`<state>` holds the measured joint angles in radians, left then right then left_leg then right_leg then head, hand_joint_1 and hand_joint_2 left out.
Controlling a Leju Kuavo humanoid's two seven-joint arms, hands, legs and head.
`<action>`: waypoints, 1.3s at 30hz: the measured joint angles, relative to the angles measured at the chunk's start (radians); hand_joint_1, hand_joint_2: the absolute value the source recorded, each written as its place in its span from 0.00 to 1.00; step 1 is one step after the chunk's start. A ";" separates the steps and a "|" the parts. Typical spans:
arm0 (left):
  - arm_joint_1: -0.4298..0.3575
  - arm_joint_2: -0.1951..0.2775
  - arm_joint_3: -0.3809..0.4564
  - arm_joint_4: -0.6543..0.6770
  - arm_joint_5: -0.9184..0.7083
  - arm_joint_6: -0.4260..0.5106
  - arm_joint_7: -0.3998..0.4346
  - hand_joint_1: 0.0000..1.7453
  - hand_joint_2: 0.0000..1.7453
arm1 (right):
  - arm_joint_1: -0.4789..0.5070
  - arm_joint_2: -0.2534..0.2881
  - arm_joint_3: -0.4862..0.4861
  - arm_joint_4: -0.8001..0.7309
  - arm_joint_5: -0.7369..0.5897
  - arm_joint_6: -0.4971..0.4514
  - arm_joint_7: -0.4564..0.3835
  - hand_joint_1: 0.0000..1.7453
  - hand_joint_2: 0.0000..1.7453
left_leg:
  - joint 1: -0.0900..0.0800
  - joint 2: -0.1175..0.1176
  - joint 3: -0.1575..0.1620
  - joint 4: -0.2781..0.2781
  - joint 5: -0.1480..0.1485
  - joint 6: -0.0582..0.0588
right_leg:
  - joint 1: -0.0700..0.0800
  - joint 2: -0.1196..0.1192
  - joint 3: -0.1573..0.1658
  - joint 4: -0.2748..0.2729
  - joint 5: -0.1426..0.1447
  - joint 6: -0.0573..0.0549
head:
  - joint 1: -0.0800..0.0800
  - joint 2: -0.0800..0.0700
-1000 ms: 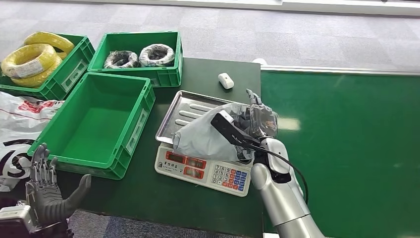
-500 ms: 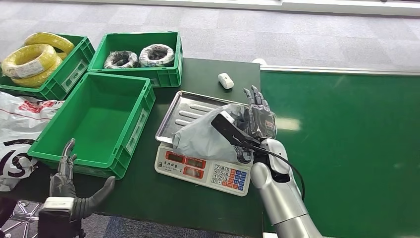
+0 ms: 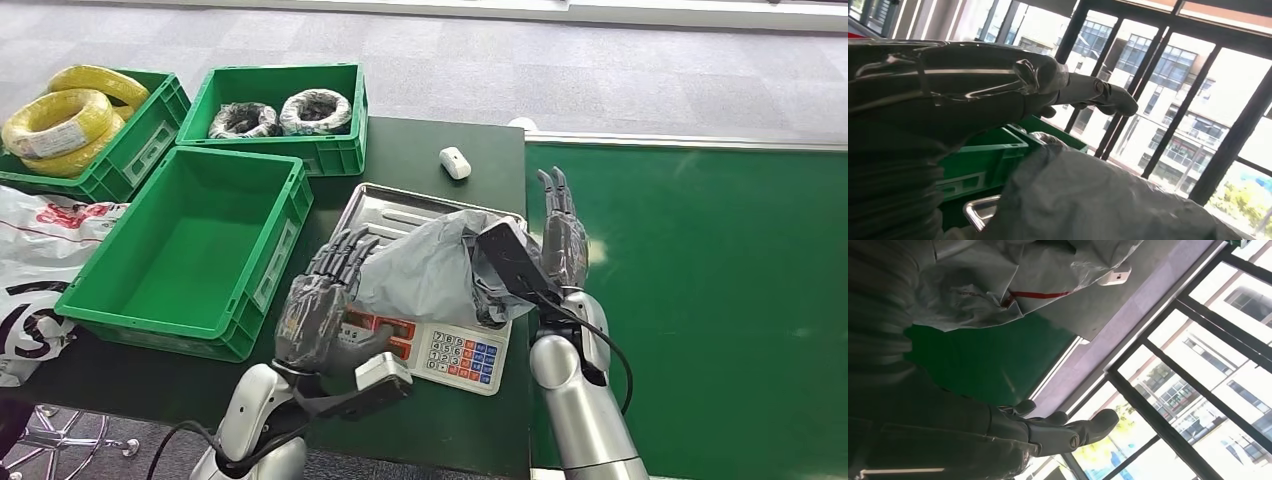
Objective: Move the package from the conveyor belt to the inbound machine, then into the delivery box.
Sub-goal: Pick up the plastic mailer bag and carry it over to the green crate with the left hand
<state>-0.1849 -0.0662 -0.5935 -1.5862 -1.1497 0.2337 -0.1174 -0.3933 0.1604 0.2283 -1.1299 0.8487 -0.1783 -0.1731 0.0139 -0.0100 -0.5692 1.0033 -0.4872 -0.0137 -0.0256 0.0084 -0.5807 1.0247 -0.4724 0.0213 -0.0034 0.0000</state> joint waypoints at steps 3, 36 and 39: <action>-0.074 -0.032 -0.059 0.103 0.043 -0.037 0.004 0.00 1.00 | -0.005 -0.003 -0.007 0.005 -0.016 -0.005 -0.020 0.00 1.00 | 0.000 0.001 0.000 0.000 0.000 0.000 | 0.000 0.000 0.000 0.000 0.000 0.000 | 0.000 0.000; -0.248 -0.056 0.173 0.054 0.168 0.194 0.038 1.00 1.00 | 0.336 -0.106 -0.092 -0.455 -0.198 -0.240 -0.177 0.00 1.00 | 0.000 0.000 -0.002 -0.001 0.000 0.000 | 0.000 0.000 -0.001 0.000 0.000 0.000 | 0.000 0.000; -0.268 -0.029 0.224 0.004 0.247 0.144 0.047 0.86 1.00 | 0.367 -0.121 -0.093 -0.489 -0.215 -0.248 -0.193 0.00 1.00 | 0.000 0.000 -0.001 -0.001 0.000 0.000 | 0.000 0.000 -0.001 0.000 0.000 0.000 | 0.000 0.000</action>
<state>-0.4532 -0.0957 -0.3699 -1.5827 -0.9026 0.3777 -0.0704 -0.0266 0.0393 0.1350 -1.6193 0.6342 -0.4259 -0.3665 0.0141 -0.0100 -0.5705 1.0027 -0.4872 -0.0137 -0.0254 0.0085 -0.5813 1.0247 -0.4725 0.0213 -0.0034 0.0000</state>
